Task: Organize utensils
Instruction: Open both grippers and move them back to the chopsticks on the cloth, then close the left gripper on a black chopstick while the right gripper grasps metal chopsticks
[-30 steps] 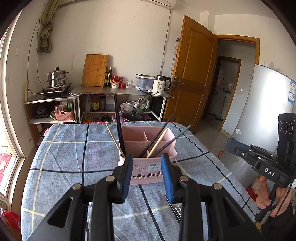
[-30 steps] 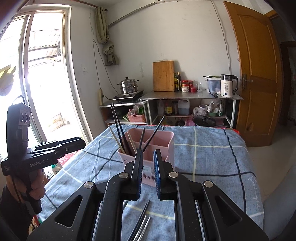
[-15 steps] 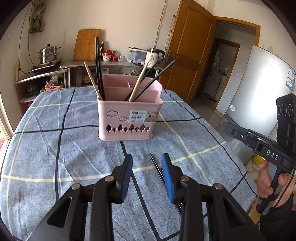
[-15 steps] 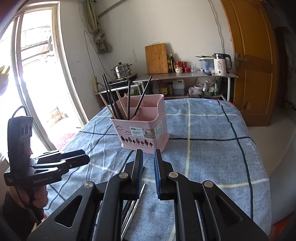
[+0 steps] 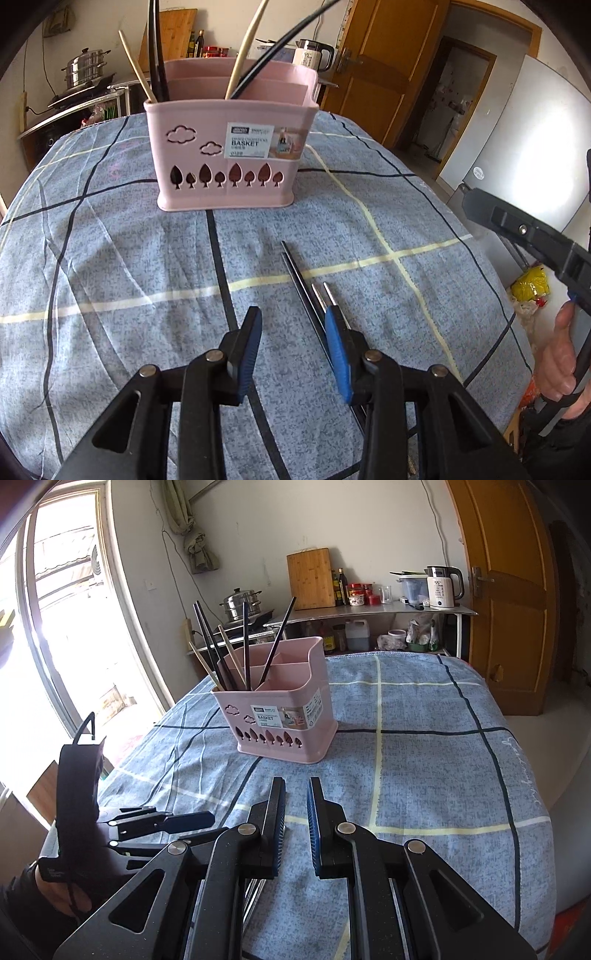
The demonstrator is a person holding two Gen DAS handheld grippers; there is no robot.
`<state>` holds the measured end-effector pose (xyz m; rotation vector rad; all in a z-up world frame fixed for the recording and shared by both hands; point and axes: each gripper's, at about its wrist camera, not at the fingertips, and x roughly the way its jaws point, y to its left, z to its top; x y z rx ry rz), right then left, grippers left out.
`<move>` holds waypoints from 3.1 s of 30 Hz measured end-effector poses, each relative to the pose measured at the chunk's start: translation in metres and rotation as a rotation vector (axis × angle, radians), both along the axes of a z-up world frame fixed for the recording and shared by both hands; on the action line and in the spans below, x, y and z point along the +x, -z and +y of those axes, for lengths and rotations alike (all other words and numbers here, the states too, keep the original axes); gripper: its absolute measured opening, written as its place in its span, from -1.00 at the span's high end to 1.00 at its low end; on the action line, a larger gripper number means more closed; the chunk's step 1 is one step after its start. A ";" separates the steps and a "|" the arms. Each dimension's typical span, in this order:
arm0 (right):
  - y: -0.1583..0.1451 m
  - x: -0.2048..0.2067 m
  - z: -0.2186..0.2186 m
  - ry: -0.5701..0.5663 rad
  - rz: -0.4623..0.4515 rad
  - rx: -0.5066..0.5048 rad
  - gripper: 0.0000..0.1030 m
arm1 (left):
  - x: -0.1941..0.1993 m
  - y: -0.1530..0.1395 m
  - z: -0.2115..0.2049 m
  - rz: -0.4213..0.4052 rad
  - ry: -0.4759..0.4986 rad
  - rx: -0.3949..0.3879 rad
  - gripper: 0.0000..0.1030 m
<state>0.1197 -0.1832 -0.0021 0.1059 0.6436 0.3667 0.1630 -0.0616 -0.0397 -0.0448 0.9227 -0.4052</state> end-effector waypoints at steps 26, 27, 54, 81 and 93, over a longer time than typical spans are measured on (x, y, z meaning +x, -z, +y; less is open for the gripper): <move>0.009 0.006 -0.019 0.023 0.010 0.032 0.77 | 0.005 0.020 -0.025 0.019 -0.073 0.121 -0.03; 0.009 0.006 -0.020 0.024 0.011 0.034 0.77 | 0.003 0.020 -0.023 0.018 -0.076 0.120 -0.03; 0.023 0.014 0.008 -0.042 0.065 0.014 0.77 | 0.014 0.018 0.037 0.030 -0.110 0.182 0.61; 0.076 0.075 0.073 -0.085 0.262 -0.129 0.77 | 0.062 0.015 0.077 0.130 -0.104 0.102 0.65; 0.086 0.089 0.085 -0.051 0.303 -0.192 0.87 | 0.050 0.022 0.045 0.073 -0.189 0.182 0.56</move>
